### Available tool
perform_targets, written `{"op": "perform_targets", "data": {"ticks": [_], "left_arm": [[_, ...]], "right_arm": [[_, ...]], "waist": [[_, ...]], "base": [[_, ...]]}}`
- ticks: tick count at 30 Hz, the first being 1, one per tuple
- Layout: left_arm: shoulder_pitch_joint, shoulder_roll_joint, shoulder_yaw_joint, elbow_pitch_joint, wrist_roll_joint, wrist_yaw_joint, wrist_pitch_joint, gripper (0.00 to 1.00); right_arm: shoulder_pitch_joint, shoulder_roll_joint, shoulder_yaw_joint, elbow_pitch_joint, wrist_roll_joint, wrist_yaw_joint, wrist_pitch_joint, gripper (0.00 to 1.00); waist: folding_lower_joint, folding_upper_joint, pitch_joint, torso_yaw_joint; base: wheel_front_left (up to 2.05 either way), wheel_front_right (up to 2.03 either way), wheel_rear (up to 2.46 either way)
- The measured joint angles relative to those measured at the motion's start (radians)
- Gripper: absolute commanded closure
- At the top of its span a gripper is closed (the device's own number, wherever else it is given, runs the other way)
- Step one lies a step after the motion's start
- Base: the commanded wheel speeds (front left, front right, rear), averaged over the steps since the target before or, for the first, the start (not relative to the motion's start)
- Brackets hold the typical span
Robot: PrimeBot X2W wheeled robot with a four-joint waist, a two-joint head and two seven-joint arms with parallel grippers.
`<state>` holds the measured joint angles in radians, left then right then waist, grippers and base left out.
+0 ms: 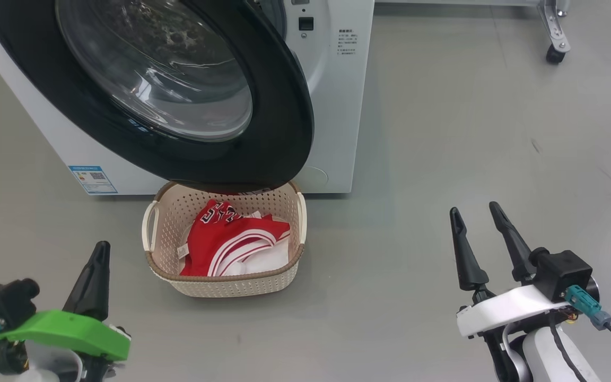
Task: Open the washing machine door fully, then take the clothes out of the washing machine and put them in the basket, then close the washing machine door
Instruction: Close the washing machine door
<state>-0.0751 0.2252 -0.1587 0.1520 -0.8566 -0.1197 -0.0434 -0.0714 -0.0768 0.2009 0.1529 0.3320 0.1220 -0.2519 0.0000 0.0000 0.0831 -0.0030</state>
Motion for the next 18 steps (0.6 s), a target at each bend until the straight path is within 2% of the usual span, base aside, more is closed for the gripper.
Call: {"op": "perform_targets", "data": {"ticks": [3, 9, 12, 14, 15, 16, 17, 18], "left_arm": [[0.021, 0.0, -0.005, -0.012, 0.04, 0.0, -0.076, 1.0], [0.054, 0.027, -0.031, -0.024, 0.206, 0.0, -0.213, 1.0], [0.068, 0.041, -0.038, -0.018, 0.282, 0.005, -0.225, 1.0], [0.079, 0.039, -0.036, -0.011, 0.307, 0.024, -0.222, 1.0], [0.083, 0.037, -0.035, -0.008, 0.323, 0.034, -0.222, 0.81], [0.085, 0.037, -0.035, -0.007, 0.343, 0.045, -0.222, 0.33], [0.086, 0.034, -0.031, -0.005, 0.352, 0.052, -0.222, 0.0], [0.086, 0.023, -0.024, -0.004, 0.352, 0.059, -0.221, 0.0]], "right_arm": [[0.001, 0.0, 0.006, 0.0, 0.0, 0.0, 0.0, 0.0], [0.013, -0.003, 0.005, -0.002, 0.0, 0.0, 0.0, 0.0], [0.02, -0.003, 0.005, -0.002, 0.0, 0.0, 0.0, 0.0], [0.02, -0.003, 0.006, -0.002, 0.0, 0.0, 0.0, 0.0], [0.02, -0.003, 0.006, -0.002, 0.0, 0.0, 0.0, 0.0], [0.02, -0.003, 0.006, -0.002, 0.0, 0.0, 0.0, 0.0], [0.02, -0.003, 0.006, -0.001, 0.002, 0.0, 0.0, 0.0], [0.021, -0.003, 0.006, -0.001, 0.002, 0.0, 0.0, 0.0]], "waist": [[0.0, 0.0, -0.008, 0.008], [0.0, 0.0, -0.009, 0.015], [0.0, 0.0, -0.007, 0.019], [0.0, 0.0, -0.006, 0.021], [0.0, 0.0, -0.005, 0.023], [0.0, 0.0, -0.004, 0.024], [0.0, 0.0, -0.004, 0.026], [0.0, 0.0, -0.003, 0.027]], "base": [[0.0, 0.0, 0.0], [0.0, 0.0, 0.0], [0.0, 0.0, 0.0], [0.0, 0.0, 0.0], [0.0, 0.0, 0.0], [0.0, 0.0, 0.0], [0.0, 0.0, 0.0], [0.0, 0.0, 0.0]]}}
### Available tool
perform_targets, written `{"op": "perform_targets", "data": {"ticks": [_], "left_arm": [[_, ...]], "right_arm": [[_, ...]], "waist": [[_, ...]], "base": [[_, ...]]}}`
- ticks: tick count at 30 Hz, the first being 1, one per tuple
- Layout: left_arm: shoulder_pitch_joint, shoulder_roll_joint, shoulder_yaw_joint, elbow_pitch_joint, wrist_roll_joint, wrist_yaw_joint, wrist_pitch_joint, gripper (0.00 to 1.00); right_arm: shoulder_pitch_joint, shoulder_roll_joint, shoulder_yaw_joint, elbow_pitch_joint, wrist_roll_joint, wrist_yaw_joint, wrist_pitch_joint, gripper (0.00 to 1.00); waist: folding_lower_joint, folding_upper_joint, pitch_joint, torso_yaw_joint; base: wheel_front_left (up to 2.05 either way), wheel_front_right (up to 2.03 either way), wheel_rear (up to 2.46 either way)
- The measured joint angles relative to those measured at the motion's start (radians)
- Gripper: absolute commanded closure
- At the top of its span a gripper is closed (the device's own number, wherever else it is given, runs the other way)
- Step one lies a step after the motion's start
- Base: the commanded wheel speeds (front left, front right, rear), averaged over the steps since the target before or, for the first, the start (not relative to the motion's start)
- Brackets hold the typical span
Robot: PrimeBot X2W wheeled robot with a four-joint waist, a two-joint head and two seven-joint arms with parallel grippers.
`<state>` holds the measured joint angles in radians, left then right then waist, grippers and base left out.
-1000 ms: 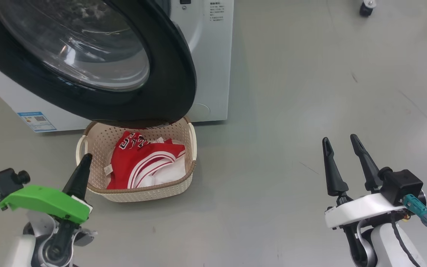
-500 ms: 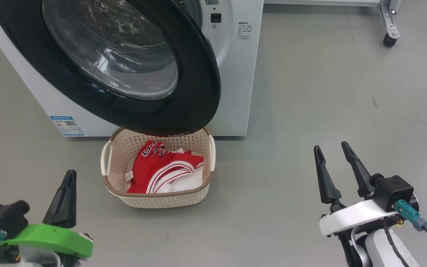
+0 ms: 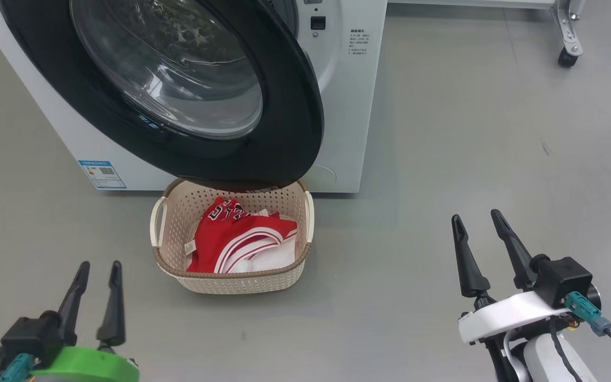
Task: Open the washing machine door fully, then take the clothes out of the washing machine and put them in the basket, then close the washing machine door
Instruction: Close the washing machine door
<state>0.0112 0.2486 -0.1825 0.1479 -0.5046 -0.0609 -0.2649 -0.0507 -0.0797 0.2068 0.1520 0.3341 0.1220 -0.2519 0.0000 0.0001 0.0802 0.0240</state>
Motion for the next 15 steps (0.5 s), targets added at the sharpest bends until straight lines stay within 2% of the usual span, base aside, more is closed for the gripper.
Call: {"op": "perform_targets", "data": {"ticks": [6, 15], "left_arm": [[0.021, -0.051, 0.027, -0.011, 0.014, 0.026, 0.008, 0.0], [0.02, -0.087, 0.083, -0.067, 0.065, 0.026, 0.008, 0.0]], "right_arm": [[0.002, 0.0, -0.002, 0.0, 0.0, 0.0, 0.0, 0.0], [0.002, -0.002, -0.001, 0.0, 0.0, 0.0, 0.0, 0.0]], "waist": [[0.0, 0.0, 0.002, 0.004], [0.0, 0.0, 0.008, 0.005]], "base": [[0.0, 0.0, 0.0], [0.0, 0.0, 0.0]]}}
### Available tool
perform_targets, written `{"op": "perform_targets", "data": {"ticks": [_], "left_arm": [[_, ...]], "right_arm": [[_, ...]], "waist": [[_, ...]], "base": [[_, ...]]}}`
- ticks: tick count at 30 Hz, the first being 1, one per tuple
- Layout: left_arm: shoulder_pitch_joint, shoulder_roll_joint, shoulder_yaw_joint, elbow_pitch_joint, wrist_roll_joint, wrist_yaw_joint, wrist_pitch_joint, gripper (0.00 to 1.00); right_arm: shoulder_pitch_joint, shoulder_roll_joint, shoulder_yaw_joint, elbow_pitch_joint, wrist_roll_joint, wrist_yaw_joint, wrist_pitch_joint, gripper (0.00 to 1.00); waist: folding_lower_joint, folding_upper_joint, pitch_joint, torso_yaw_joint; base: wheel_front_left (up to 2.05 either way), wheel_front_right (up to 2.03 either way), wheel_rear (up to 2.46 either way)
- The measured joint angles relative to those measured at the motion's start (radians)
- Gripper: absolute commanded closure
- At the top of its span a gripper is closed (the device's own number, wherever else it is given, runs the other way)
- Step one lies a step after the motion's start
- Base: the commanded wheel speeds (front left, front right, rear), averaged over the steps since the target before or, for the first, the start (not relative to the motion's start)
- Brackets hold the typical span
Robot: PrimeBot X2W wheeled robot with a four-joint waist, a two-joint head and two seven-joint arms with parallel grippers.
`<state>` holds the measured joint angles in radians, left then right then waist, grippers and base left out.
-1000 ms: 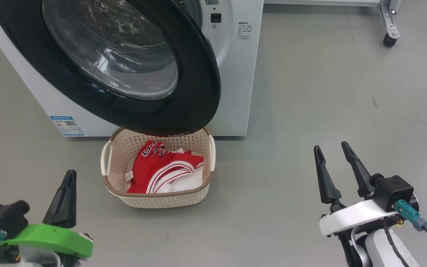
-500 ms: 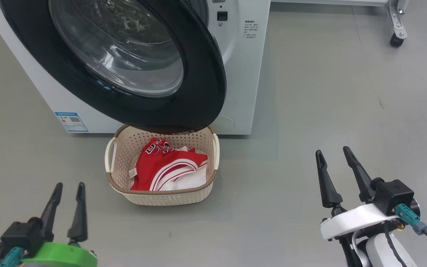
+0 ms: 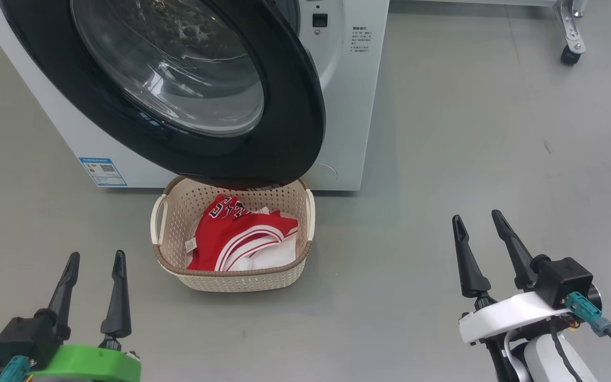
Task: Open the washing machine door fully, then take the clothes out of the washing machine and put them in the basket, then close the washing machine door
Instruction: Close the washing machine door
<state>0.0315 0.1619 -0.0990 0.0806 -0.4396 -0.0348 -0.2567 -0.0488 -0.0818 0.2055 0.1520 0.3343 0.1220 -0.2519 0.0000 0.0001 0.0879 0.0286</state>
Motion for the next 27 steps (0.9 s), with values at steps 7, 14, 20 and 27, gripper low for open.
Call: {"op": "perform_targets", "data": {"ticks": [7, 14, 20, 27], "left_arm": [[0.001, -0.023, 0.011, -0.004, 0.023, -0.011, 0.0, 0.0], [0.012, -0.04, 0.029, -0.008, 0.042, -0.025, 0.0, 0.0], [0.017, -0.05, 0.04, -0.008, 0.051, -0.035, 0.0, 0.0], [0.019, -0.058, 0.053, -0.008, 0.063, -0.045, 0.0, 0.0]], "right_arm": [[0.0, 0.0, 0.002, 0.001, 0.0, 0.0, 0.0, 0.0], [0.0, -0.001, 0.004, 0.001, 0.0, 0.0, 0.0, 0.0], [0.0, -0.001, 0.012, 0.001, 0.0, 0.0, 0.0, 0.0], [0.0, -0.004, 0.013, 0.001, 0.0, 0.0, 0.0, 0.0]], "waist": [[0.0001, 0.0, 0.003, -0.001], [0.0001, 0.0, 0.007, -0.002], [0.0001, 0.0, 0.009, -0.004], [0.0, 0.0, 0.009, -0.009]], "base": [[0.0, 0.0, 0.0], [0.0, 0.0, 0.0], [0.0, 0.0, 0.0], [0.0, 0.0, 0.0]]}}
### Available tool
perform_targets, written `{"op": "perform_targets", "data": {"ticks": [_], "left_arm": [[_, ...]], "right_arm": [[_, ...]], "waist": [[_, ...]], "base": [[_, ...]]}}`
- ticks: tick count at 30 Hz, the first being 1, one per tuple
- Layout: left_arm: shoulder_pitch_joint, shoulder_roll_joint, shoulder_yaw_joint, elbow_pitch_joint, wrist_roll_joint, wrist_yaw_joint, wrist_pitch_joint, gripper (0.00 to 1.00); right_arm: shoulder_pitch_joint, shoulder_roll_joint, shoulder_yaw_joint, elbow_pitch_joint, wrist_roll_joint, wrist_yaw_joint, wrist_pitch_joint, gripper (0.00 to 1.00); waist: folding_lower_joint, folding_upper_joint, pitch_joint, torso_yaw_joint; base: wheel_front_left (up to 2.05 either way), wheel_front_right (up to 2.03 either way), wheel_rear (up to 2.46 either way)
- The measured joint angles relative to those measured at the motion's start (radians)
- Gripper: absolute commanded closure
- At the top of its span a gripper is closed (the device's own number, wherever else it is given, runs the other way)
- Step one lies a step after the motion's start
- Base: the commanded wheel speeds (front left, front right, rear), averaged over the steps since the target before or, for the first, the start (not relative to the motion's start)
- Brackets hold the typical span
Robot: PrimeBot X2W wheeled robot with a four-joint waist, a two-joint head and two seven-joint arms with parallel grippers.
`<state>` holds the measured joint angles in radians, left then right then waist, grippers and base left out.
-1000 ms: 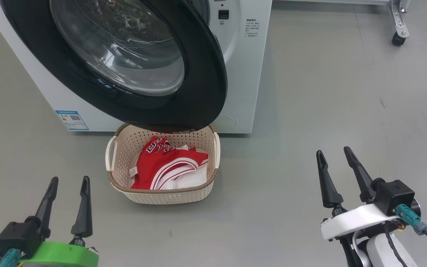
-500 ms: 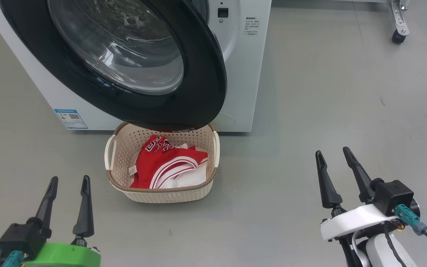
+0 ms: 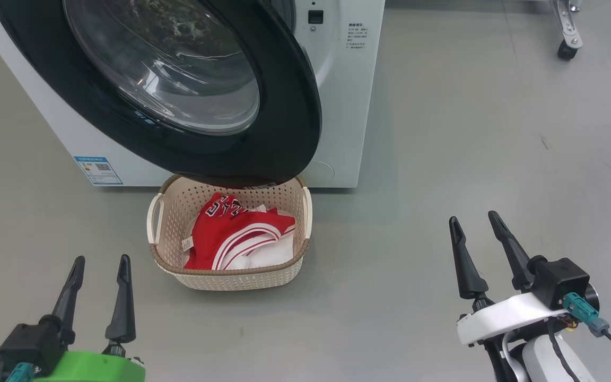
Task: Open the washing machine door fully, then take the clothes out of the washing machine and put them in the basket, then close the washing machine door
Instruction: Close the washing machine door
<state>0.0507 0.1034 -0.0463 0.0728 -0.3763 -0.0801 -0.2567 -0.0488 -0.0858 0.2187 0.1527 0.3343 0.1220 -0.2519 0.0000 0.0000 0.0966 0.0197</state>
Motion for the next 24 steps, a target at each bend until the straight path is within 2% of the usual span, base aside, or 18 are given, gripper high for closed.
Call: {"op": "perform_targets", "data": {"ticks": [6, 7, 8, 9, 11, 24], "left_arm": [[0.001, -0.009, 0.006, 0.0, 0.01, -0.009, 0.0, 0.0], [0.001, -0.012, 0.005, -0.002, 0.01, -0.011, 0.0, 0.0], [0.001, -0.016, 0.005, -0.005, 0.01, -0.014, 0.0, 0.0], [0.001, -0.018, 0.004, -0.007, 0.011, -0.015, 0.0, 0.0], [0.001, -0.019, 0.004, -0.009, 0.019, -0.016, 0.0, 0.0], [-0.02, -0.035, -0.036, -0.018, 0.044, -0.031, 0.0, 0.0]], "right_arm": [[0.0, -0.003, -0.001, -0.002, 0.0, 0.0, 0.0, 0.0], [0.0, -0.006, -0.001, -0.005, 0.0, 0.0, 0.0, 0.24], [0.0, -0.01, 0.0, -0.01, -0.001, 0.0, 0.0, 0.57], [0.0, -0.013, 0.001, -0.015, -0.001, 0.0, 0.0, 0.97], [-0.004, -0.023, 0.015, -0.02, -0.001, 0.0, 0.0, 1.0], [-0.121, -0.11, 0.167, -0.045, -0.035, 0.0, 0.0, 1.0]], "waist": [[0.0, 0.0, 0.002, -0.001], [0.0, 0.0, 0.004, -0.001], [0.0, 0.0, 0.007, 0.0], [0.0, 0.0, 0.011, 0.001], [0.0, 0.0, 0.019, 0.005], [0.0, 0.0, 0.092, 0.052]], "base": [[0.0, 0.0, 0.0], [0.0, 0.0, 0.0], [0.0, 0.0, 0.0], [0.0, 0.0, 0.0], [0.0, 0.0, 0.0], [0.0, 0.0, 0.0]]}}
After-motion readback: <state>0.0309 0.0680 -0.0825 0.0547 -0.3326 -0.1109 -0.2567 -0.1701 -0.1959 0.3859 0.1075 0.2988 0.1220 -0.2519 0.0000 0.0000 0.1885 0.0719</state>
